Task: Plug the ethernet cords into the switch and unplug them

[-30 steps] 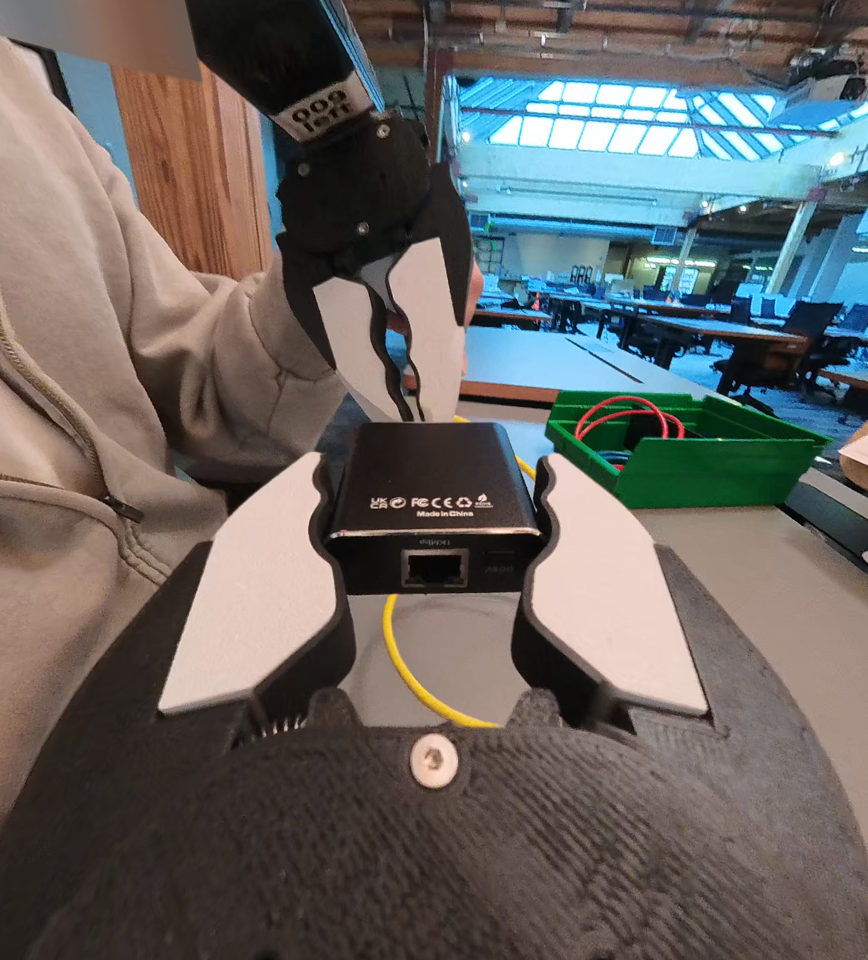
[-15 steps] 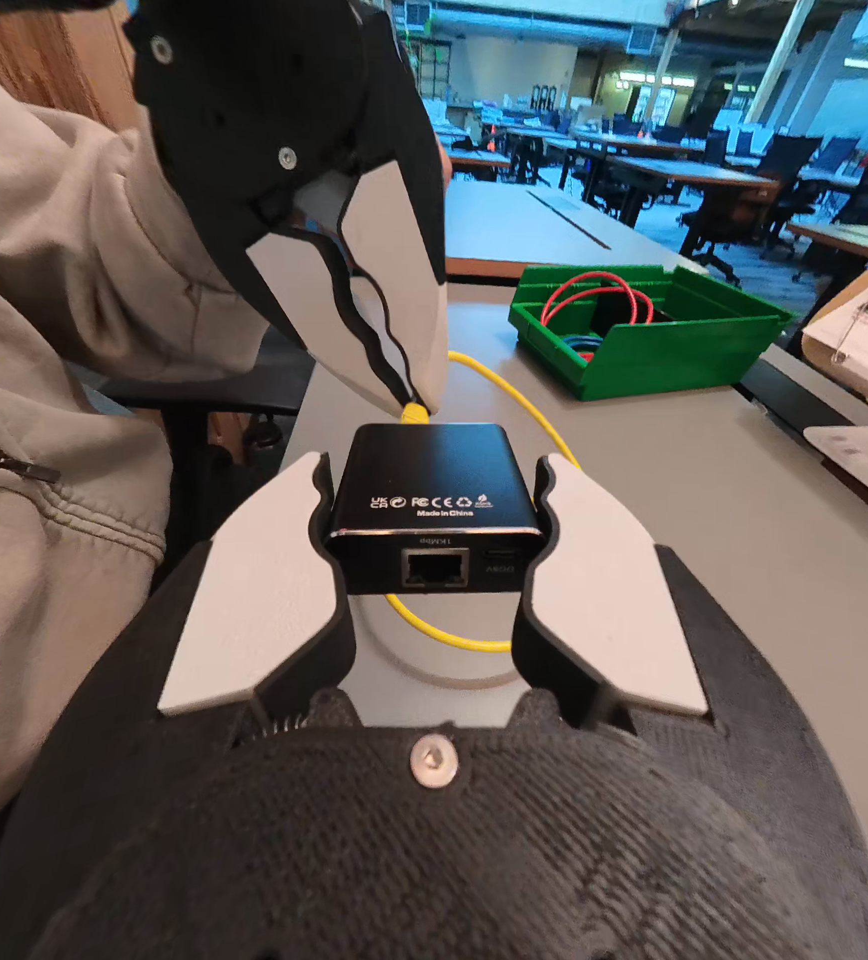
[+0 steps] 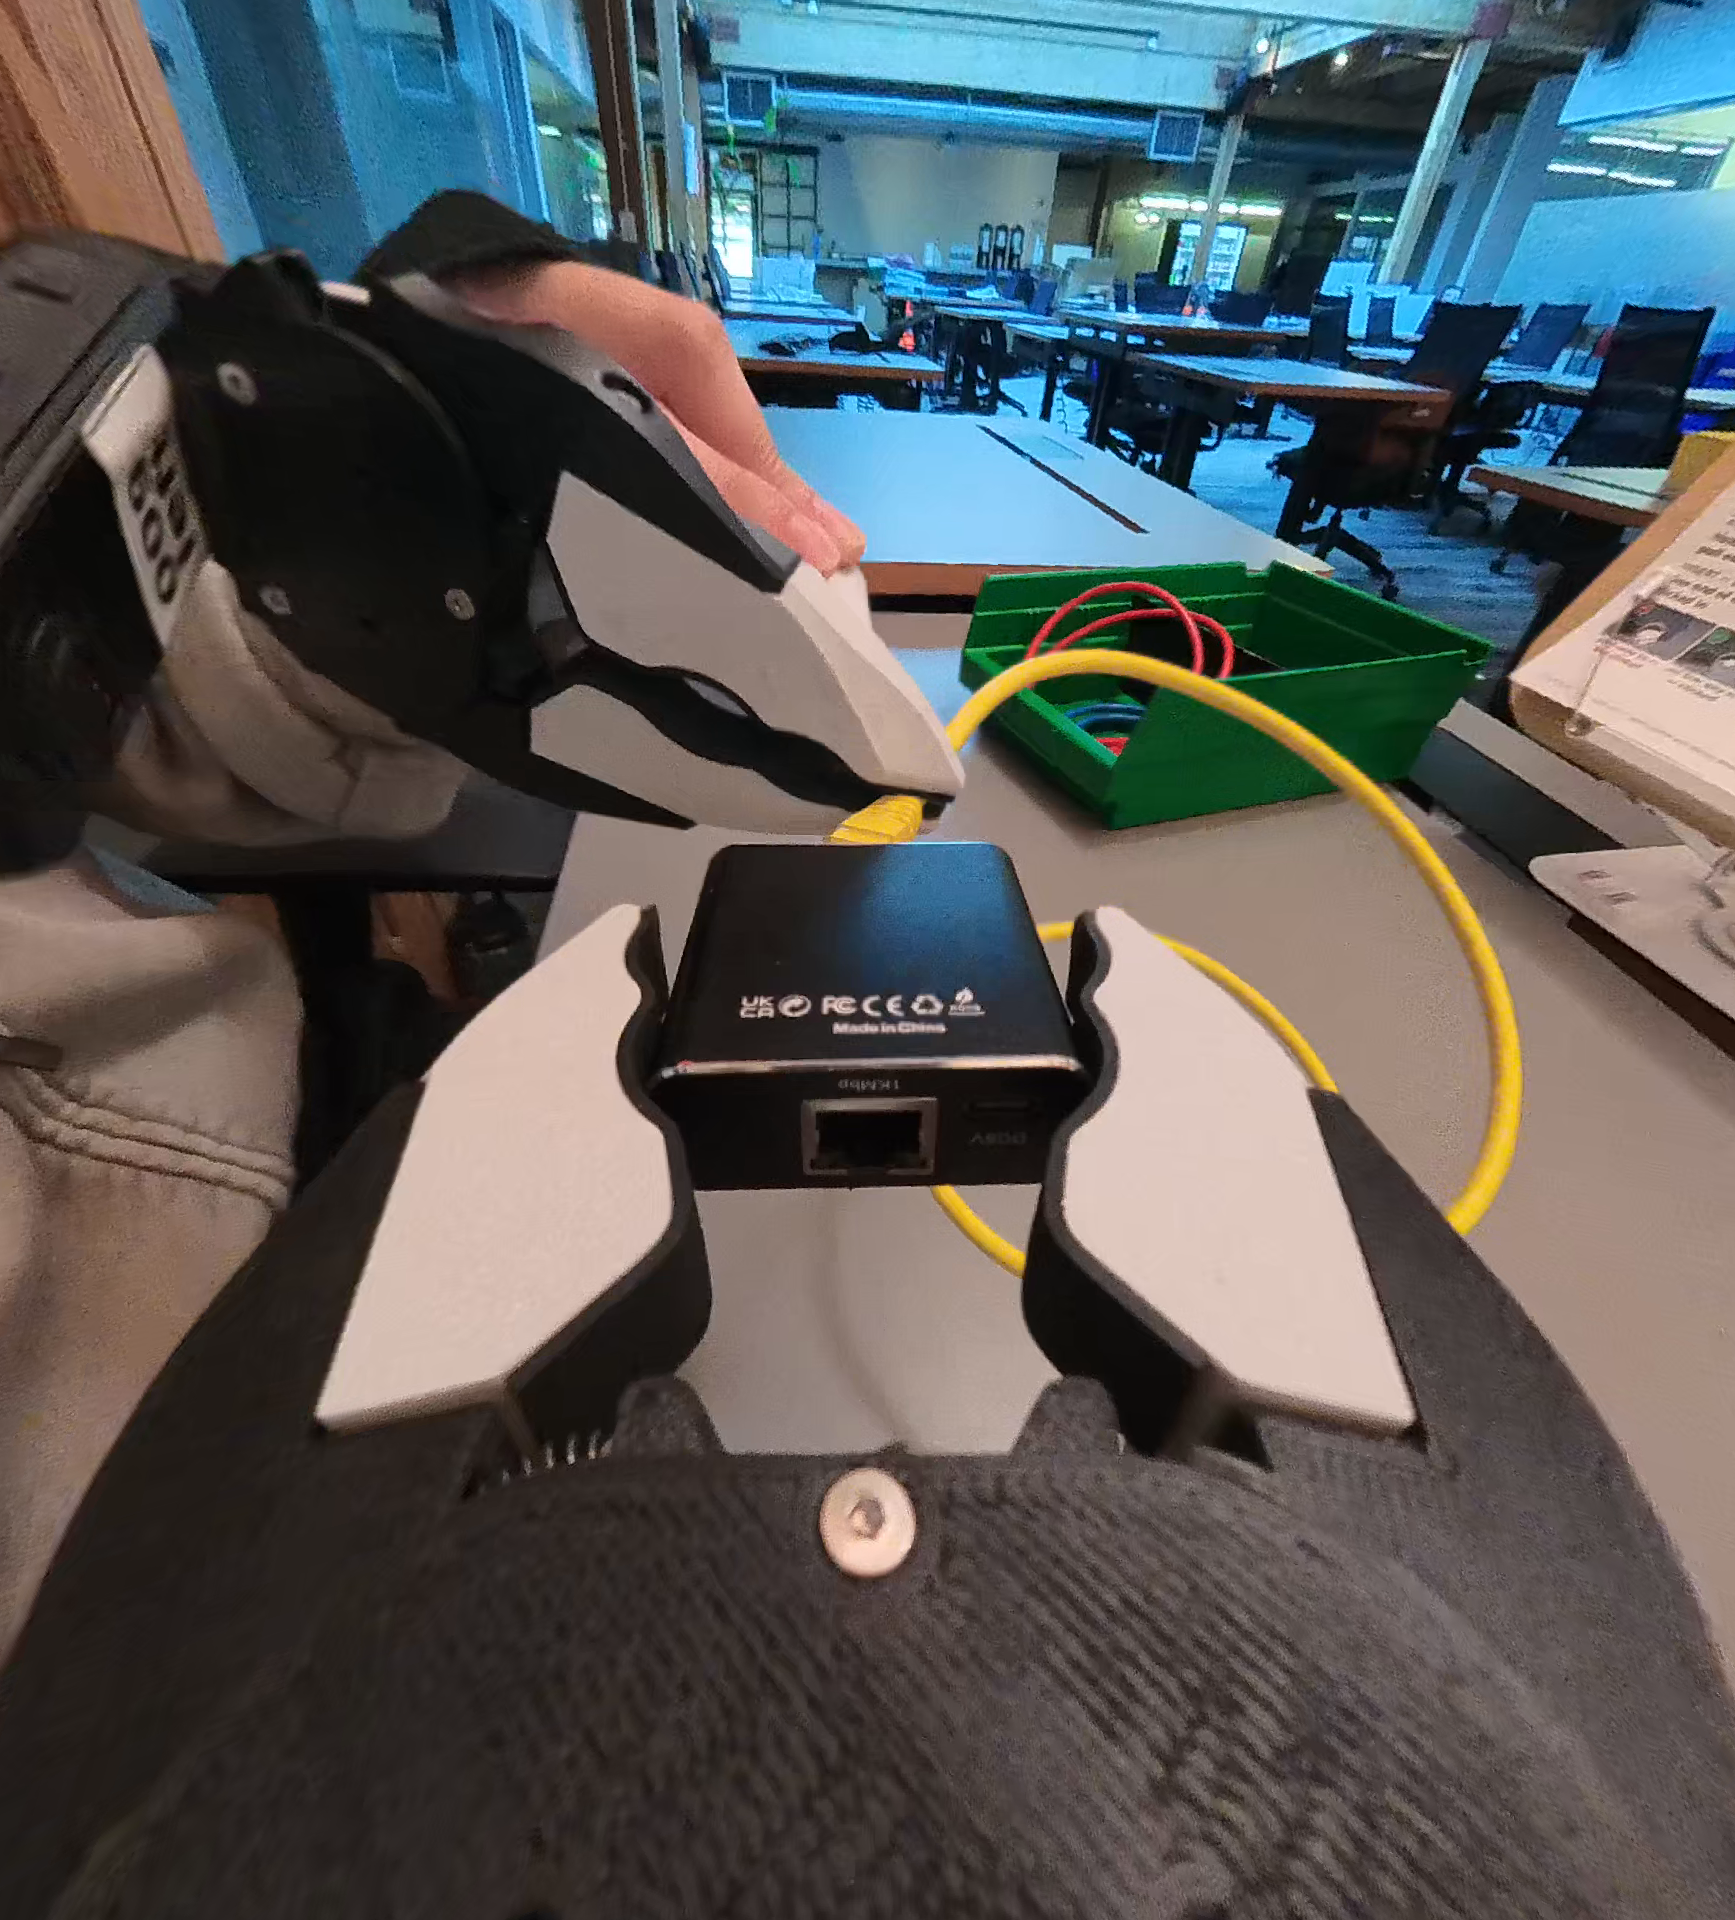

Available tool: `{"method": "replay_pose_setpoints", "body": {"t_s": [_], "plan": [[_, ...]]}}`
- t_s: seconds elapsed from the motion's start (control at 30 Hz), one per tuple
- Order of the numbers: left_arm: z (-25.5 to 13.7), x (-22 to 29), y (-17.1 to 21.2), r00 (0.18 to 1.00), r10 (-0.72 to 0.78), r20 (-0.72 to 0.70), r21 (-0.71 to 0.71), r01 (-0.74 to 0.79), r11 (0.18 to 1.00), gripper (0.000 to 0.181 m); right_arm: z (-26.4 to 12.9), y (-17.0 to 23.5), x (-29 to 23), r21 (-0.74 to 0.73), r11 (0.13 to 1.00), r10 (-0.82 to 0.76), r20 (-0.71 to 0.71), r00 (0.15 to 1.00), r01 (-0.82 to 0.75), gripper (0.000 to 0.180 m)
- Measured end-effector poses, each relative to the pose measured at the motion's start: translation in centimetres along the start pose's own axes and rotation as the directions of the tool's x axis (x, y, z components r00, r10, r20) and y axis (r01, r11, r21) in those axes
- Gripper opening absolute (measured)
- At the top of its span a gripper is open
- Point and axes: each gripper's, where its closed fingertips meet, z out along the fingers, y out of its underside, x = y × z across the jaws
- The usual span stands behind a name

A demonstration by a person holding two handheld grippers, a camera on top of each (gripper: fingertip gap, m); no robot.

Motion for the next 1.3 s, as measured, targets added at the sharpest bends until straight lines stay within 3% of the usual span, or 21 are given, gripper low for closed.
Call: {"method": "replay_pose_setpoints", "body": {"t_s": [0.3, 0.63, 1.3], "plan": [[-0.2, 0.2, 1.1, 0.988, -0.153, -0.030, -0.128, 0.148, 0.981, 0.005, 0.4, -0.2, 1.4, -0.016, 0.999, -0.052, -0.113, 0.992, 0.051, 0.075], [-0.3, -0.5, 1.1, 0.970, -0.242, 0.002, -0.083, 0.242, 0.967, 0.005, 0.2, -1.3, 1.5, 0.040, 0.998, -0.043, -0.136, 0.990, 0.049, 0.075], [-1.2, -1.8, 1.3, 0.988, -0.152, -0.001, -0.192, 0.149, 0.970, 0.004, 0.0, -2.4, 1.6, 0.174, 0.985, 0.015, -0.100, 0.995, 0.003, 0.075]]}}
